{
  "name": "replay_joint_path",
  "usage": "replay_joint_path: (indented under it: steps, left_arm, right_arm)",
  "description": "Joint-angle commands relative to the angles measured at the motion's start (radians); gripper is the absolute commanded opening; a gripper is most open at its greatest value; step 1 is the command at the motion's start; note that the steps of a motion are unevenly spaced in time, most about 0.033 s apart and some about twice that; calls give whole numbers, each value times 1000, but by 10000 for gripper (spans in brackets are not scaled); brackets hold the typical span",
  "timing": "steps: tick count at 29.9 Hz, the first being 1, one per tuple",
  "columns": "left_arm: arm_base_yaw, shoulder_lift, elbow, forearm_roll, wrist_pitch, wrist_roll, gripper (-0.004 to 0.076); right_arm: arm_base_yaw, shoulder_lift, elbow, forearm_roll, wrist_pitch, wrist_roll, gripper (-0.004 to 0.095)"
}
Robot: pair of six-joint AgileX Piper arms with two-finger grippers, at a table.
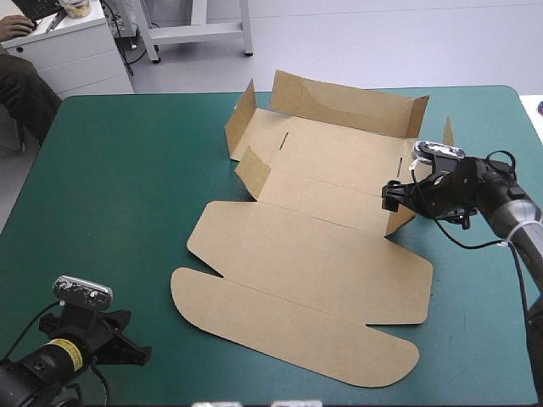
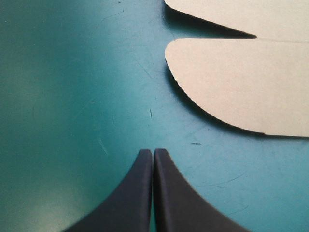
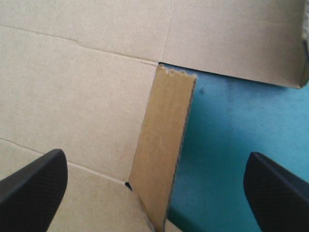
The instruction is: Fold the box
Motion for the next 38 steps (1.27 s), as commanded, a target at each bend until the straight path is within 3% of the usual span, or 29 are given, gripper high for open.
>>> replay_joint_path:
  steps: [1,4,7,16,22,28,38]
  left_arm:
    - [-5,4,-27,17,-51,-9,-10]
    - [-5,4,-27,17,-51,-9,-10]
    - [-5,4,-27,17,-51,-9,-10]
    - [-5,4,-27,18,-51,-9,-10]
    - [-5,4,-27,18,-51,-9,-10]
    - [-5,4,-27,18,-47,-9,-10]
    - [-5,4,-184,33,-61,-9,-10]
  right_arm:
    - [-13,21,-34,73,-63,-70,913]
    - [-13,62,-35,107,-78,-95,881]
    - [-13,90,-36,128,-83,-107,764]
    - [-13,96,-50,153,-127,-100,-3]
    - [-13,96,-67,153,-113,-117,-20]
    - [-13,96,-107,153,-67,-252,-19]
    - [-13,96,-396,151,153,-598,-20]
